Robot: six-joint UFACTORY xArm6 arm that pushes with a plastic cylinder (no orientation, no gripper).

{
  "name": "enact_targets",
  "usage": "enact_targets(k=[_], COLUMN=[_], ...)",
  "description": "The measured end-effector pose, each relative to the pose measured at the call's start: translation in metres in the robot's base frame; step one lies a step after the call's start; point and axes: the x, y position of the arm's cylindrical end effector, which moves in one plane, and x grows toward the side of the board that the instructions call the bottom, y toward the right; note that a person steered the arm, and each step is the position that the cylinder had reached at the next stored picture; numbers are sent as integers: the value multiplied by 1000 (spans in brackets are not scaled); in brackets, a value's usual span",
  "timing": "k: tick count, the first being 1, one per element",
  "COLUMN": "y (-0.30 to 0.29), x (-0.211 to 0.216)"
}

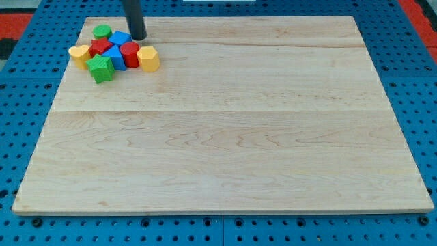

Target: Move the yellow hexagon into the green star

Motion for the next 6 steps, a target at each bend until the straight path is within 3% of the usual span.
enact_targets(k=[1, 3, 4, 6], y=[57, 21, 35, -11], x=[27, 82, 88, 101])
